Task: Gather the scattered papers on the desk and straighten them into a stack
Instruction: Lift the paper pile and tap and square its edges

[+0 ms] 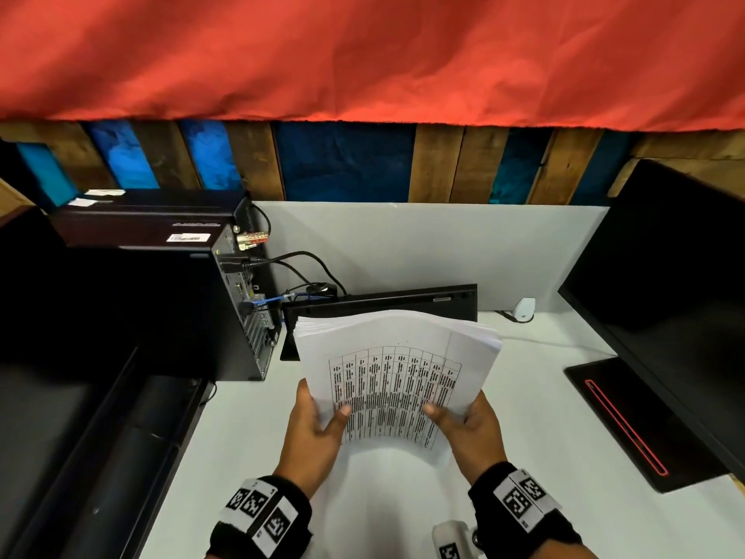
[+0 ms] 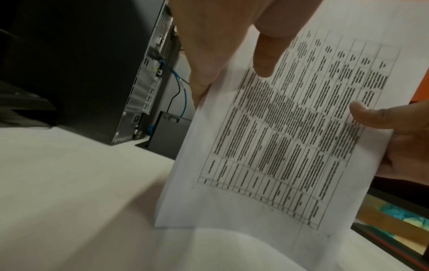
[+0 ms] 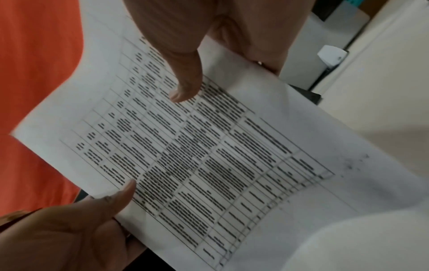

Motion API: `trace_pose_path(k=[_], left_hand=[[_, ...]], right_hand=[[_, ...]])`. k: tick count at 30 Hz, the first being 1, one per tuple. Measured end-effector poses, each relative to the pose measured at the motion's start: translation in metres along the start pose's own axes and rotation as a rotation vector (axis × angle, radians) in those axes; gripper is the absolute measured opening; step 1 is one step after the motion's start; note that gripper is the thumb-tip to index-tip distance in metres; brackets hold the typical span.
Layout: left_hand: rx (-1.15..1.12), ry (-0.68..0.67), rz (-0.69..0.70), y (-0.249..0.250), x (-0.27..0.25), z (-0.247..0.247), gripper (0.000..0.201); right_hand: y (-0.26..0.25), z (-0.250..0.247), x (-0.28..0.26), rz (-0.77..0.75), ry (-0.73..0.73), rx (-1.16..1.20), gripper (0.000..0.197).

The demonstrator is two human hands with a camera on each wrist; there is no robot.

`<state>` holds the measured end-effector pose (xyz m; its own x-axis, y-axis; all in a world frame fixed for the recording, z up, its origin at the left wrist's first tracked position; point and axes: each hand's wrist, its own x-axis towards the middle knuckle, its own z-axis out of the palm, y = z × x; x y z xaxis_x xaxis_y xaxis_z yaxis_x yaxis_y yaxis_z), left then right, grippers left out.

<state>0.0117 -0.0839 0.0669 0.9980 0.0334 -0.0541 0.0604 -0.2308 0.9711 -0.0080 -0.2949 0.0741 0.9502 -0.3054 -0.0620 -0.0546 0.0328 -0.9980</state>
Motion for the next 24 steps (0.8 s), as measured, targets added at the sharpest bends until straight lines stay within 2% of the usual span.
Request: trace_pose_path(k=[5,9,13,16,21,22,24], left_hand=[[-0.143,-0.016,0.031,0.007,-0.006,-0.004,0.059],[-0.295,-0.044,0.086,0.024,-0.007,-0.006,0.076],[-0.38,-0.029,0.138,0.031,-0.006,-0.006,0.074],[-0.384,-0.075,0.159,0.035,-0.008,-0.003,0.078],[-0.35,-0.04,0.153,0.037,-0.006,-0.003,0.077],[-0.32,-0.031,0.144,0.035,-0.005,-0.002,0.07],[-0.226,0.019,0.139,0.027,-0.001,0.0,0.047]], right_hand=[[0.002,-0.006,0.0,0.01,0.023,-0.003,0.062],[-0.017,-0.001,-0.006,-0.066,0.012,0.029,0.067],[-0.03,0.001,-0.011,-0.16,0.072,0.077,0.073],[-0.038,0.005,-0.015,-0.207,0.019,0.071,0.081],[-0.037,0.006,-0.014,-0.228,0.039,0.034,0.078],[-0.035,0.006,-0.013,-0.223,0.056,0.009,0.075],[-0.029,0.006,-0.01,-0.215,0.08,-0.055,0.052]])
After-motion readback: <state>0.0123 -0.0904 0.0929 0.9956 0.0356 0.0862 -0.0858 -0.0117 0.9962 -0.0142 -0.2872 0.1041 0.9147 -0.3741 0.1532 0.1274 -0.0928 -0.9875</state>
